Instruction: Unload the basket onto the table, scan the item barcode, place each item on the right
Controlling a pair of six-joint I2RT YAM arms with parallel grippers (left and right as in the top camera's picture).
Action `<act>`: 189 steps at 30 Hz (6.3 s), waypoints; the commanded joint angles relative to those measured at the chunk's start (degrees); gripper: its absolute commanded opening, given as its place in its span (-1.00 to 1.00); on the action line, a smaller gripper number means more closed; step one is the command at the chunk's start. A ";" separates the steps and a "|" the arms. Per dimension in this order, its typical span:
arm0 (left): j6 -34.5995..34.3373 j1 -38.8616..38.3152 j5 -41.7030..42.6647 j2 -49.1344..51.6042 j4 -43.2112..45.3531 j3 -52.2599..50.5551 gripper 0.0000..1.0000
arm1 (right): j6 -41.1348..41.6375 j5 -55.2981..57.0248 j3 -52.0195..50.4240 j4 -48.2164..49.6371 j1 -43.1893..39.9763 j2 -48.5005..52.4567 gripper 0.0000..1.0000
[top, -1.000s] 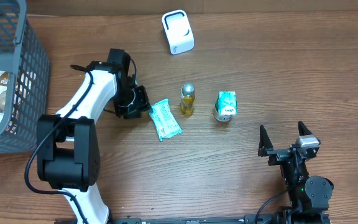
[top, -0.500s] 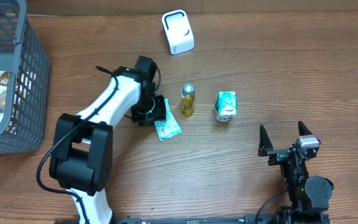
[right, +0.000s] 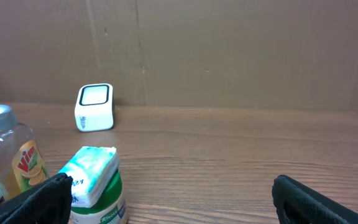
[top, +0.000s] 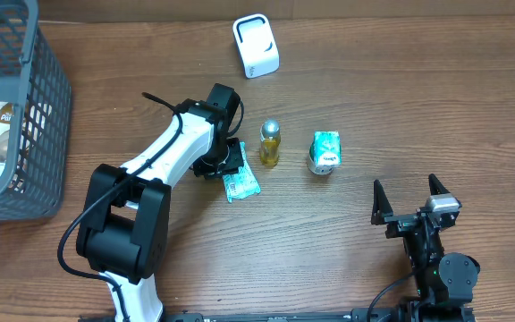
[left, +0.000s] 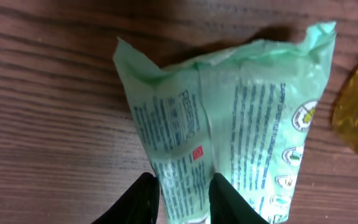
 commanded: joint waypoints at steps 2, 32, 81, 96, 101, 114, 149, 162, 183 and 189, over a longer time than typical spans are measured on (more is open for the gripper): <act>-0.79 -0.42 -1.16 0.46 1.53 -2.21 -0.53 | -0.04 0.55 -0.61 0.17 -0.13 -0.50 1.00; 9.86 3.85 -3.56 0.44 -2.16 5.68 -0.63 | -0.04 0.55 -0.61 0.17 -0.13 -0.50 1.00; 4.76 0.22 0.72 0.46 -0.79 0.13 -0.43 | -0.04 0.55 -0.61 0.17 -0.13 -0.50 1.00; 4.13 -0.92 -0.02 0.46 -0.57 0.09 -0.41 | -0.04 0.55 -0.61 0.17 -0.13 -0.50 1.00; 3.89 -0.92 -0.20 0.46 -0.55 0.09 -0.39 | -0.04 0.55 -0.61 0.17 -0.13 -0.50 1.00; 2.93 -1.86 -1.29 0.46 -0.59 0.09 -0.37 | -0.04 0.55 -0.61 0.17 -0.13 -0.50 1.00; 3.61 -1.75 -1.64 0.31 -4.81 4.22 -0.26 | -0.04 0.55 -0.61 0.17 -0.13 -0.50 1.00; 3.32 -1.88 -1.40 0.46 -8.04 3.02 0.20 | -0.04 0.55 -0.61 0.17 -0.13 -0.50 1.00; 4.42 -1.68 -0.76 0.33 -1.51 -3.17 0.09 | -0.04 0.55 -0.61 0.17 -0.13 -0.50 1.00; 5.92 -1.64 -2.14 -0.33 -9.22 6.80 0.27 | -0.04 0.55 -0.61 0.17 -0.13 -0.50 1.00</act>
